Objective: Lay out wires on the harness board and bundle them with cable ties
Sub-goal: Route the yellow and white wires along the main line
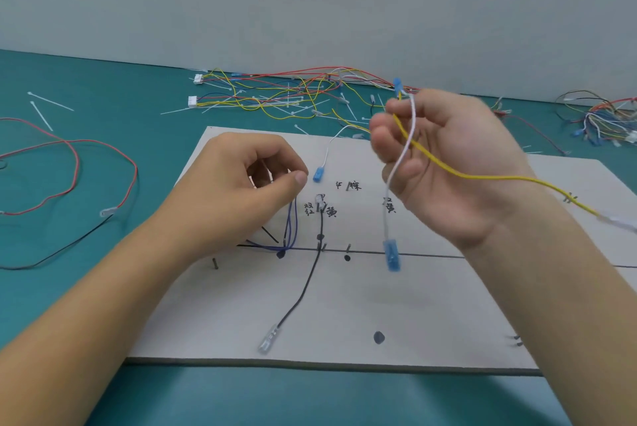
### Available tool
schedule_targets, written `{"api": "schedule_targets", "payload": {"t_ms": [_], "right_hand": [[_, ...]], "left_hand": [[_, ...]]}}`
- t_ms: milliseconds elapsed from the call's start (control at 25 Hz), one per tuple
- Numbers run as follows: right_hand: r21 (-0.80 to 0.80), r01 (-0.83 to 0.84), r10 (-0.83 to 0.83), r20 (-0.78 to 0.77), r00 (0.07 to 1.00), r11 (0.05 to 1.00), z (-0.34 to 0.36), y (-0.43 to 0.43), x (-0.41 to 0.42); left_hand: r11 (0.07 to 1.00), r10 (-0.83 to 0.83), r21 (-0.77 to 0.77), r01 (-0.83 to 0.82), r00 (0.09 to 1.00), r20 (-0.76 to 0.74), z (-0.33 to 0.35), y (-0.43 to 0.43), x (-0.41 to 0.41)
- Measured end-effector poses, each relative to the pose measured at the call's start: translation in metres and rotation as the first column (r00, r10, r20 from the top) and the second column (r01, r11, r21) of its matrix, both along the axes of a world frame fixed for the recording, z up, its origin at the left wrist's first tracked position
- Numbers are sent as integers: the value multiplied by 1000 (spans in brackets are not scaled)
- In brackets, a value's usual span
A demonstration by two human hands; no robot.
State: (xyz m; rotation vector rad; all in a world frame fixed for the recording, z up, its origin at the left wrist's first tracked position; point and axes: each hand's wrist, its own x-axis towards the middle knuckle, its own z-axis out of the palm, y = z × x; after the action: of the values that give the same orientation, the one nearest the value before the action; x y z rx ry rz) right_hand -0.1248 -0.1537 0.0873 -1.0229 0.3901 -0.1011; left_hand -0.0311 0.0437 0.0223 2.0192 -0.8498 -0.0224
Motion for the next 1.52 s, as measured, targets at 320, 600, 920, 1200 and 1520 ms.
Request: {"api": "schedule_targets", "payload": {"t_ms": [320, 600, 920, 1200, 1520], "right_hand": [[-268, 82, -121, -133, 984, 960, -42, -2, -2], [-205, -102, 81, -106, 991, 973, -46, 16, -11], [-153, -139, 115, -158, 981, 978, -47, 27, -16], [-291, -36, 8, -96, 995, 956, -45, 24, -16], [-500, -32, 9, -48, 999, 865, -53, 28, -16]], "left_hand": [[987, 79, 137, -78, 997, 2, -2, 1, 3], [930, -36, 366, 25, 999, 22, 25, -23, 23], [619, -227, 784, 47, 966, 121, 7, -99, 100], [994, -57, 93, 64, 996, -68, 27, -76, 55], [967, -256, -113, 230, 893, -371, 21, -43, 14]]}}
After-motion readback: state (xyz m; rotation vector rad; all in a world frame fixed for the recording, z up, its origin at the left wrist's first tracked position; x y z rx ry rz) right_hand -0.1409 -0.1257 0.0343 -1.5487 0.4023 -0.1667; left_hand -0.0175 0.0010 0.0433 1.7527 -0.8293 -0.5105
